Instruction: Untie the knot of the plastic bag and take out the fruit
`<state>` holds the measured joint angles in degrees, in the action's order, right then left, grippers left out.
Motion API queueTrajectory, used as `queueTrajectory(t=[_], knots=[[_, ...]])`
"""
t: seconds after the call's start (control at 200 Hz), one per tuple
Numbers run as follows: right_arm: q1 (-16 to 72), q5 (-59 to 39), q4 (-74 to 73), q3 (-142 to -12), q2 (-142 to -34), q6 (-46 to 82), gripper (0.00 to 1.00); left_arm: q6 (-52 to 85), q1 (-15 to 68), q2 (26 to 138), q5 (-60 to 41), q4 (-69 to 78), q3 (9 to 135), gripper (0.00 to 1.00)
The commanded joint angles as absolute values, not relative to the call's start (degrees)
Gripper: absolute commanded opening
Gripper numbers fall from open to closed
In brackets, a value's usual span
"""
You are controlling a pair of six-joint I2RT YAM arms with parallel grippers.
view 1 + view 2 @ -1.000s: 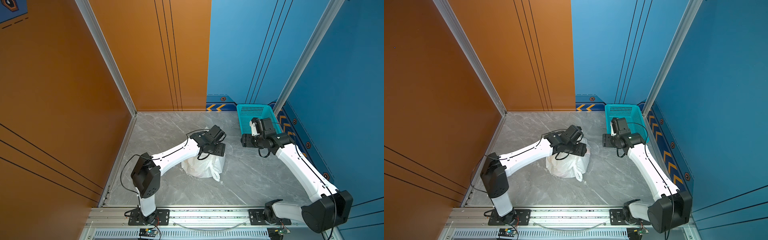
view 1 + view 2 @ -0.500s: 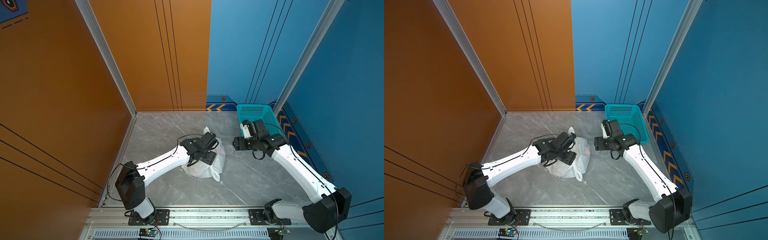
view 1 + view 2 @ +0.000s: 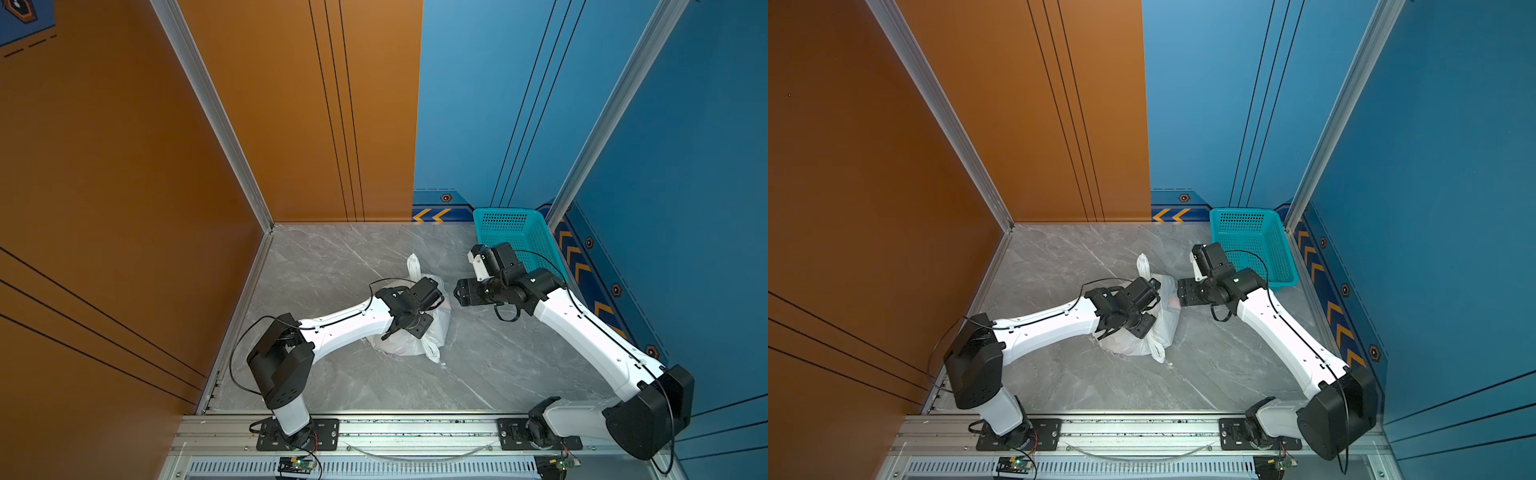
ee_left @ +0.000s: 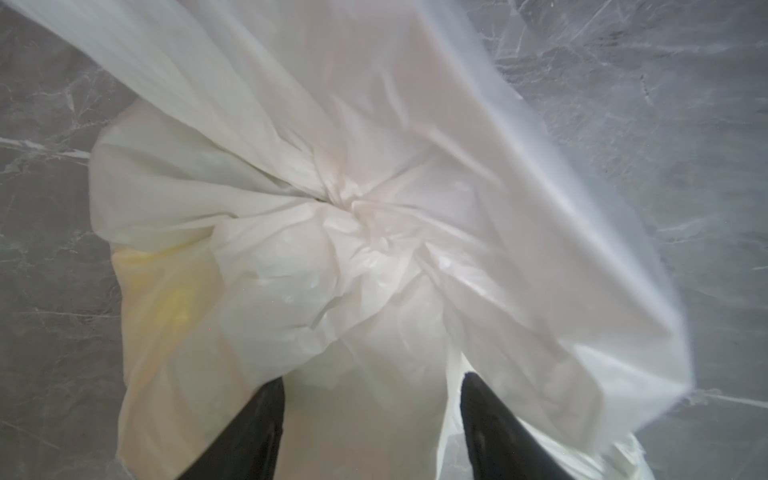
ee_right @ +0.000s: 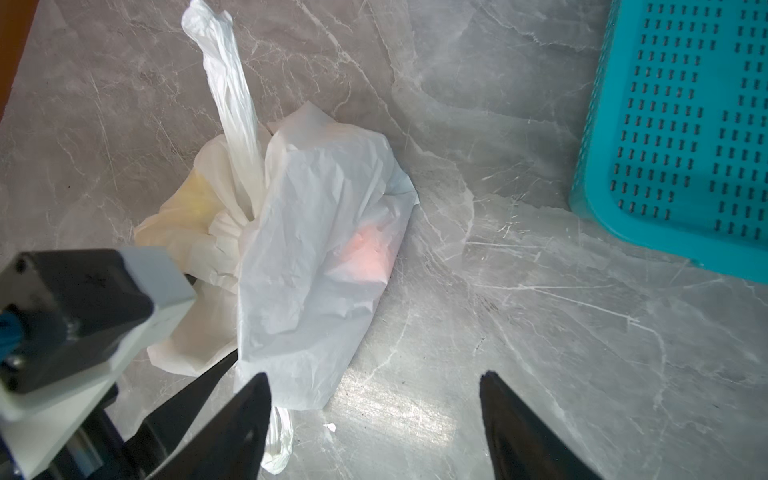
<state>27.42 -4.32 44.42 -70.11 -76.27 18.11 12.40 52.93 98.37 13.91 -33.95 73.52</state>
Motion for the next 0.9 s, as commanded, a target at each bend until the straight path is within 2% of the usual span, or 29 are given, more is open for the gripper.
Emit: queueTrajectory(t=[0.0,0.045,0.085,0.18,0.3,0.531,0.656,0.896], knots=[[28.27,-4.56,43.99,-70.42,-76.8,19.41,0.8,11.34,53.64,99.93,19.26,-33.31,73.07,0.47],[28.62,-4.64,43.69,-70.37,-76.91,19.7,0.8,11.5,53.67,99.61,20.11,-33.2,72.72,0.34],[29.09,-4.93,43.27,-70.16,-77.05,19.93,0.8,11.6,53.62,99.04,20.53,-33.24,72.3,0.27],[30.88,-6.53,41.16,-69.67,-77.92,20.87,0.8,11.6,53.79,97.33,21.18,-32.79,71.17,0.15],[33.47,-8.03,38.42,-69.76,-80.23,22.09,0.8,10.92,54.22,93.94,21.63,-30.42,68.5,0.07],[35.23,-11.77,32.96,-69.71,-84.05,25.16,0.78,8.91,55.28,87.06,22.59,-23.21,62.0,0.0],[35.62,-13.82,29.86,-69.56,-85.09,27.1,0.76,7.69,55.46,84.48,22.55,-19.7,59.42,0.0],[36.43,-17.09,25.97,-69.8,-89.46,29.57,0.63,6.43,55.62,82.33,22.16,-15.67,54.88,0.0]])
